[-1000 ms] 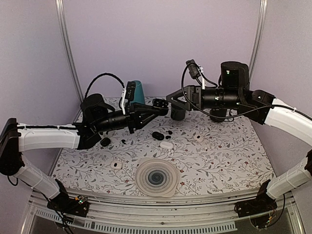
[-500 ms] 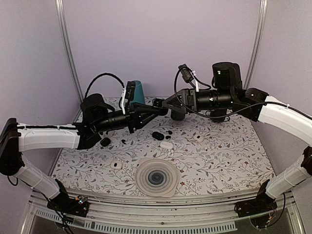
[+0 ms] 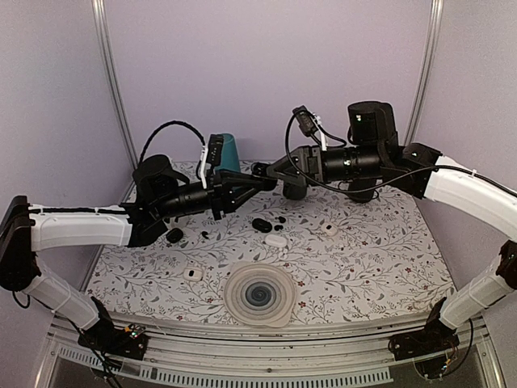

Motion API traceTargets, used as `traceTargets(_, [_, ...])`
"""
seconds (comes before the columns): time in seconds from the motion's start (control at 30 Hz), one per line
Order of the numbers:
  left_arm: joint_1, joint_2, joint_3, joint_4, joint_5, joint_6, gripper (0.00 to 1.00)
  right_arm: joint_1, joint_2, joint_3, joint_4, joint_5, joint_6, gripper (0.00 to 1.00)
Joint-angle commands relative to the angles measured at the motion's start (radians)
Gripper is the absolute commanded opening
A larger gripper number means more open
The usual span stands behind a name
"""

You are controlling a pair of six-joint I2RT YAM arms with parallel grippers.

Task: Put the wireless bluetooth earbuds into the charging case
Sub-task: Adjust the right earbud in the right side groove of the charging case.

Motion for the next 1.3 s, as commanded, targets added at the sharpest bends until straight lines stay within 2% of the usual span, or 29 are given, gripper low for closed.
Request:
traceTargets(0.0, [0.002,-0.025,-0.009,0.029,-0.013,0.008,0.0,0.0,0.033,0.041,-0.038,0.022,-0.008,0.57])
traceTargets(0.5, [0.002,-0.058,-0.041,0.038,-0.078,0.018,0.0,0.001,0.044,0.028,0.018,0.034,0.034,0.57])
traceTargets(1.27, [0.003,0.004,0.009,0.007,0.021,-0.008,0.0,0.001,0.063,0.044,0.044,0.004,-0.017,0.56])
